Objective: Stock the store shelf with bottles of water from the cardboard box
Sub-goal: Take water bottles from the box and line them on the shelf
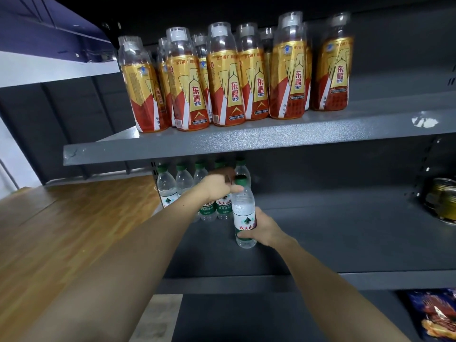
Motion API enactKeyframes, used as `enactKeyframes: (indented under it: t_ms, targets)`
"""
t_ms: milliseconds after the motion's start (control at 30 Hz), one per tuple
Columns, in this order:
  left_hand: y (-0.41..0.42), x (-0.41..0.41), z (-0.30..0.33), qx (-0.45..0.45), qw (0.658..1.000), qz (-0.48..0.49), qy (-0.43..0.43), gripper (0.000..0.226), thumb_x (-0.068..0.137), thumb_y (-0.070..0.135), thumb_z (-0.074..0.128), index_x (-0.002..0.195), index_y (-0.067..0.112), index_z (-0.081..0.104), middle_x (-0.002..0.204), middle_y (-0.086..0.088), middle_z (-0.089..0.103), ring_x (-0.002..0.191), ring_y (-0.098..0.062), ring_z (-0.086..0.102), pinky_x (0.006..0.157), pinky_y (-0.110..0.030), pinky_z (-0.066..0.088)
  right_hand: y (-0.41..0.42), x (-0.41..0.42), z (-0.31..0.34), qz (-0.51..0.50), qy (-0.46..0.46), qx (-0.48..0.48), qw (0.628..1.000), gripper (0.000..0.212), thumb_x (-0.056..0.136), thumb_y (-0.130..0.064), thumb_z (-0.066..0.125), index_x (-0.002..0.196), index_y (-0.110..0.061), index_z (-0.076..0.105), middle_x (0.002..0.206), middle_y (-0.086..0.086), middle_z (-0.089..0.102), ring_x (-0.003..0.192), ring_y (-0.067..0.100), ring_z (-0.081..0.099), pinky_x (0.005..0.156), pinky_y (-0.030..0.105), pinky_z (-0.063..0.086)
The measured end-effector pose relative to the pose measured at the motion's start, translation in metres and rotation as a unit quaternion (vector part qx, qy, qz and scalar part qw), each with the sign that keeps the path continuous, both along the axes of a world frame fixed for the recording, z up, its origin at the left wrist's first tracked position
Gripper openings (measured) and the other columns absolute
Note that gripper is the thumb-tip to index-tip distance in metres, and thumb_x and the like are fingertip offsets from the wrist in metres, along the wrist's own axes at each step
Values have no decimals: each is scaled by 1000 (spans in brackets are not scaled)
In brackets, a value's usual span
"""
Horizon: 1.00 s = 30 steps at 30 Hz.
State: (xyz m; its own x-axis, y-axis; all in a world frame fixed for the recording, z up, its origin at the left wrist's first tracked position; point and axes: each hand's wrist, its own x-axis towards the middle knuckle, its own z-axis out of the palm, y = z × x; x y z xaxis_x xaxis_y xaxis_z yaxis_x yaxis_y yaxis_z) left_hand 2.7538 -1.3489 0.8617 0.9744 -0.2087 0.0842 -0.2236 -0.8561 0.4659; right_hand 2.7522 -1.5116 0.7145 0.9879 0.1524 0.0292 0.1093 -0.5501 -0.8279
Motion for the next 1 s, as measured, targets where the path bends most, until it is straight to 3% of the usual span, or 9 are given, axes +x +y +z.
enactKeyframes:
  t_ms: [100, 300, 500, 633, 833, 1000]
  targets:
    - [-2, 2, 0, -4, 1000, 2, -19, 48, 89, 50, 64, 123, 18, 58, 109, -5, 63, 93, -21, 56, 80, -26, 42, 4, 3, -2, -28, -8, -5, 1000, 73, 64, -28, 89, 123, -23, 48, 112, -6, 65, 101, 12, 62, 90, 32, 52]
    - [-7, 13, -6, 12, 1000, 13, -17, 43, 94, 48, 59, 122, 16, 61, 114, -3, 61, 99, -20, 54, 83, -24, 40, 0, 14, -2, -89, -3, -16, 996, 64, 68, -25, 87, 117, -19, 46, 112, 1, 65, 104, 20, 61, 90, 37, 52]
    - [-12, 30, -27, 82, 997, -8, 7, 27, 93, 43, 58, 107, 20, 61, 99, -2, 63, 91, -21, 60, 85, -35, 52, -9, 31, -1, -142, -9, -48, 989, 55, 76, -25, 82, 104, -21, 35, 102, 0, 65, 93, 24, 62, 78, 40, 52]
    - [-12, 41, -45, 148, 989, -16, -4, 16, 94, 27, 53, 103, 16, 61, 94, -1, 64, 92, -23, 60, 81, -33, 49, -11, 46, -1, -150, -8, -18, 989, 54, 75, -20, 84, 104, -21, 38, 107, 1, 64, 98, 24, 62, 83, 43, 54]
    - [-19, 59, -65, 202, 979, -22, -13, 9, 93, 23, 48, 86, 19, 53, 89, -1, 60, 84, -22, 57, 70, -31, 42, -16, 67, -4, -179, -29, -8, 983, 58, 75, -22, 82, 117, -17, 42, 121, 8, 49, 107, 28, 56, 90, 44, 50]
    - [-19, 71, -78, 215, 976, -23, -14, 18, 92, 23, 49, 75, 24, 45, 87, -1, 56, 84, -23, 55, 71, -31, 42, -20, 89, -6, -189, -26, -12, 982, 61, 77, -20, 79, 126, -9, 43, 128, 14, 51, 115, 33, 54, 92, 44, 49]
